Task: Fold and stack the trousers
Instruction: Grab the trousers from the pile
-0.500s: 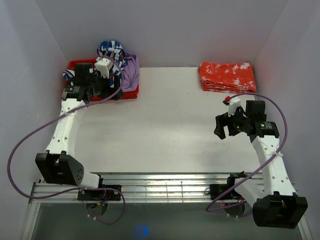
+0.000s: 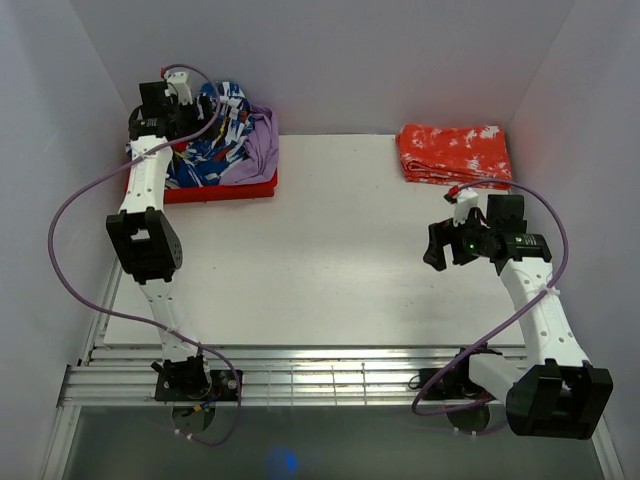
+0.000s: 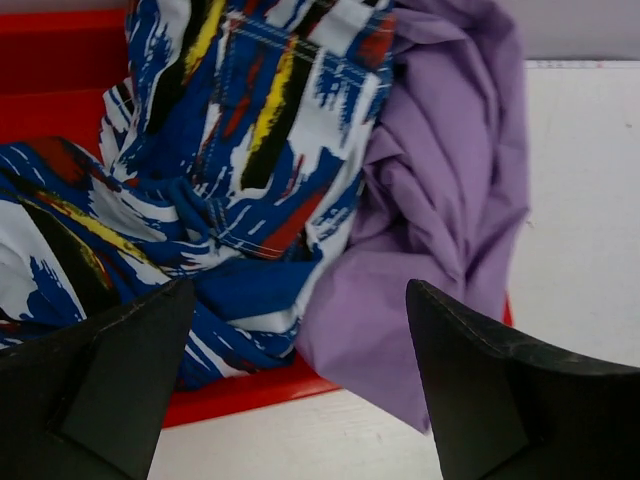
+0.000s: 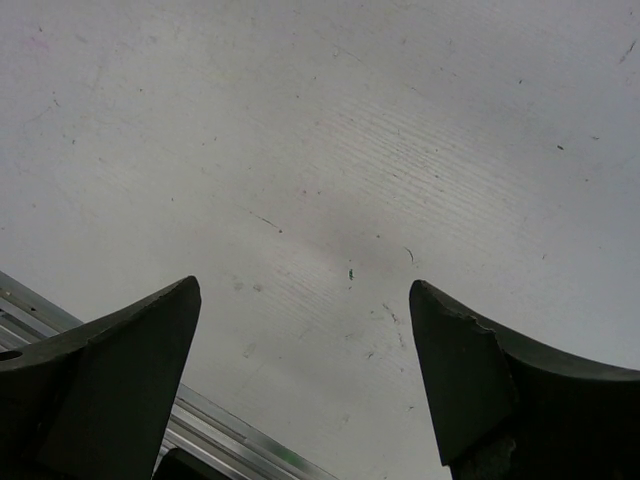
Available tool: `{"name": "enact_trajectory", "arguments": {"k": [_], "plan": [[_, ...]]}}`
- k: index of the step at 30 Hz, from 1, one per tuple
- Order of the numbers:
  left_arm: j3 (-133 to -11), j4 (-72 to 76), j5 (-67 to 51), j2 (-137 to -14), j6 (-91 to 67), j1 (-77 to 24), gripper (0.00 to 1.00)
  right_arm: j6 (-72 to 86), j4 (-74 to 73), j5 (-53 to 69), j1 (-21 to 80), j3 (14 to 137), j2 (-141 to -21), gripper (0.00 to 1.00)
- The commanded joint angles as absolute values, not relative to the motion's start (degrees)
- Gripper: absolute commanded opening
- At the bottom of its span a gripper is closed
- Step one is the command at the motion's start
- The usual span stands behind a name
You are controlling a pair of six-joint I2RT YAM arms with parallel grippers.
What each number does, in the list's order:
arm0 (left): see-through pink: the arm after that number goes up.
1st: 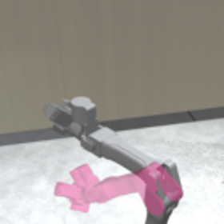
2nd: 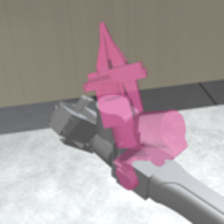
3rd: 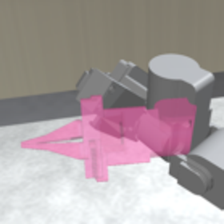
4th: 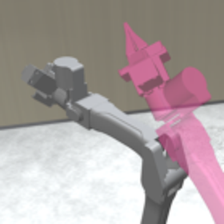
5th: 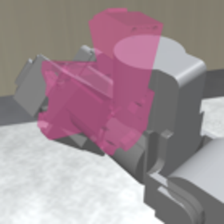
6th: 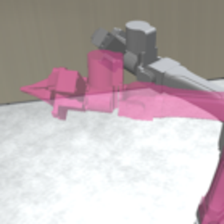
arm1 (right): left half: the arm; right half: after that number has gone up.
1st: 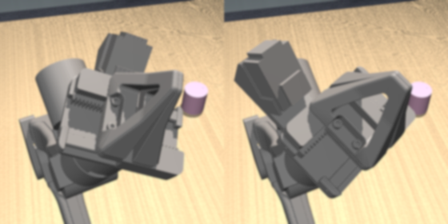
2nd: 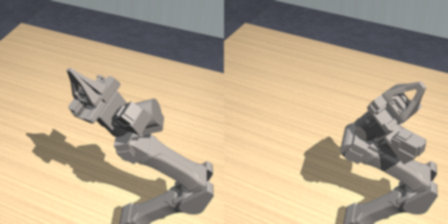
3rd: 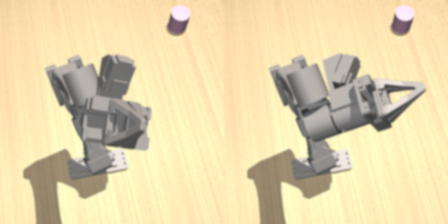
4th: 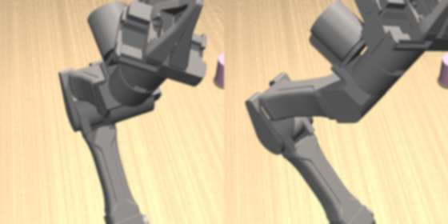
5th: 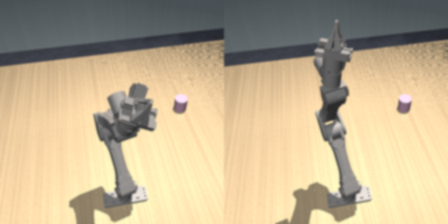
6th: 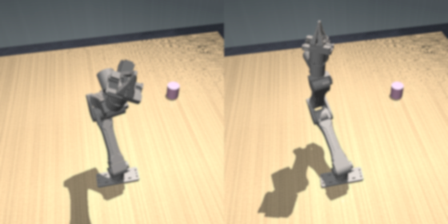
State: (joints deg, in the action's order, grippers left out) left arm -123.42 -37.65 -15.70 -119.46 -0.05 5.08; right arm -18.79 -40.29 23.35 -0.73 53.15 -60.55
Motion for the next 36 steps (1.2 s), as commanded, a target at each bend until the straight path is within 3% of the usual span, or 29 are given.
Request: {"name": "enact_trajectory", "arguments": {"k": [1,13,20,22,23,27,29,30,31,36], "plan": [[-127.61,-31.49,-18.36,-124.08,-2.81,7.91,0.98,-17.75,-38.23,24.61,-0.88,55.37,-61.87,0.9],[-127.0,-26.37,-19.95,-137.97,3.25,7.91,0.98,-16.61,-37.79,24.61,-0.88,55.02,-64.69,0.9],[-129.2,-27.6,-14.33,-143.6,3.78,7.91,0.96,-16.52,-37.79,24.26,-0.88,55.02,-65.21,0.9],[-130.42,-28.04,-14.5,-144.14,3.52,7.73,0.87,-16.52,-37.97,24.17,-0.88,55.11,-65.13,0.9],[-130.78,-28.04,-15.02,-144.23,3.25,7.73,0.71,-16.52,-37.97,24.17,-0.88,55.11,-65.04,0.9],[-134.55,-27.51,-17.04,-143.88,1.33,7.82,0.28,-16.52,-38.14,24.0,-0.88,55.46,-64.6,0.9],[-136.57,-26.81,-18.28,-143.18,0.62,7.74,0.17,-16.61,-38.14,23.82,-0.88,55.63,-64.34,0.9],[-136.67,-26.11,-19.06,-141.61,0.62,7.82,0.04,-16.52,-38.14,23.73,-0.88,55.72,-64.16,0.9],[-136.58,-24.36,-19.16,-140.46,-1.3,7.74,0.0,-16.61,-38.14,23.64,-0.88,55.64,-63.99,0.9],[-134.83,-17.59,-22.31,-132.11,-3.95,7.91,0.0,-16.7,-37.97,23.38,-0.88,55.2,-62.93,0.9]]}}
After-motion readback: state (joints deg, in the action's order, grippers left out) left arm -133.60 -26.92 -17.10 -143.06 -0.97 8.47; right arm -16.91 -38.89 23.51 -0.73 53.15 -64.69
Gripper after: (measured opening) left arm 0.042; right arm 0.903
